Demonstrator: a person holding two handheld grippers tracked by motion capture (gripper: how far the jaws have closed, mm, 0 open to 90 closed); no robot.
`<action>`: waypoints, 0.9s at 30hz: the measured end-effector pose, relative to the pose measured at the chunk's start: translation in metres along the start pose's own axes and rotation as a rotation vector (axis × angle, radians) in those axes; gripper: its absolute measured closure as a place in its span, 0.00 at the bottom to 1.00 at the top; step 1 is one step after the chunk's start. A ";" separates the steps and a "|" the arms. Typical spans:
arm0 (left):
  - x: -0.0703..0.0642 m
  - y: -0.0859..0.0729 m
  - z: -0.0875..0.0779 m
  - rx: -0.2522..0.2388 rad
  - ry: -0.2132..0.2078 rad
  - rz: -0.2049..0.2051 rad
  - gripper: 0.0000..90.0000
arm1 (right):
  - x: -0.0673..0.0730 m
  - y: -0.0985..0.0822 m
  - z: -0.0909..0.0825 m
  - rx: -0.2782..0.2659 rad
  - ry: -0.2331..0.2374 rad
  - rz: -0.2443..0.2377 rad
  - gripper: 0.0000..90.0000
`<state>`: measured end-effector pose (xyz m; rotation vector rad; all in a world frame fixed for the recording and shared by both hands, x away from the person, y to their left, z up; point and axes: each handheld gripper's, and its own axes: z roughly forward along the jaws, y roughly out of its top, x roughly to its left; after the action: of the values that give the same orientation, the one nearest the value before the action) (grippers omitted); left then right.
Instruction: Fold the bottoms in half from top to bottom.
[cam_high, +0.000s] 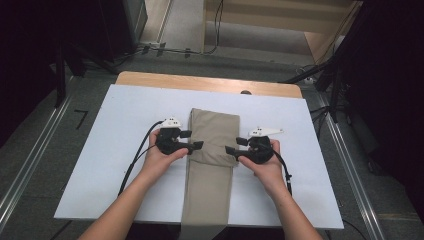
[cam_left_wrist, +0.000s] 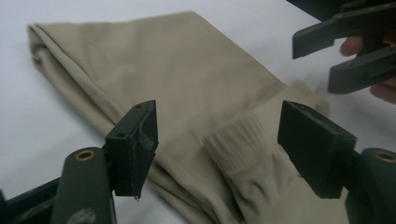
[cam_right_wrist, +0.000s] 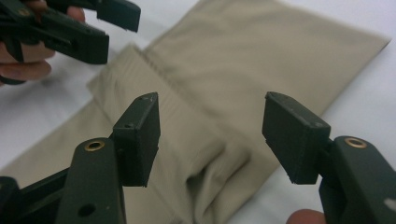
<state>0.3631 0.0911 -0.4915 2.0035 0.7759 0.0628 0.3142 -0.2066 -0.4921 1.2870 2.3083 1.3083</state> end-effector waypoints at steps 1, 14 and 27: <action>-0.003 -0.003 0.000 0.001 -0.003 0.006 0.35 | 0.001 -0.005 0.002 0.009 0.003 0.000 0.39; -0.017 -0.028 -0.004 0.021 -0.033 0.081 0.64 | 0.012 -0.034 0.006 0.012 -0.025 -0.008 0.55; -0.025 -0.034 -0.004 0.078 -0.015 0.133 0.83 | 0.017 -0.034 0.013 0.080 -0.067 -0.058 0.42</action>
<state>0.3251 0.0927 -0.5098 2.1260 0.6442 0.0961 0.2905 -0.1935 -0.5219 1.2576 2.3549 1.1490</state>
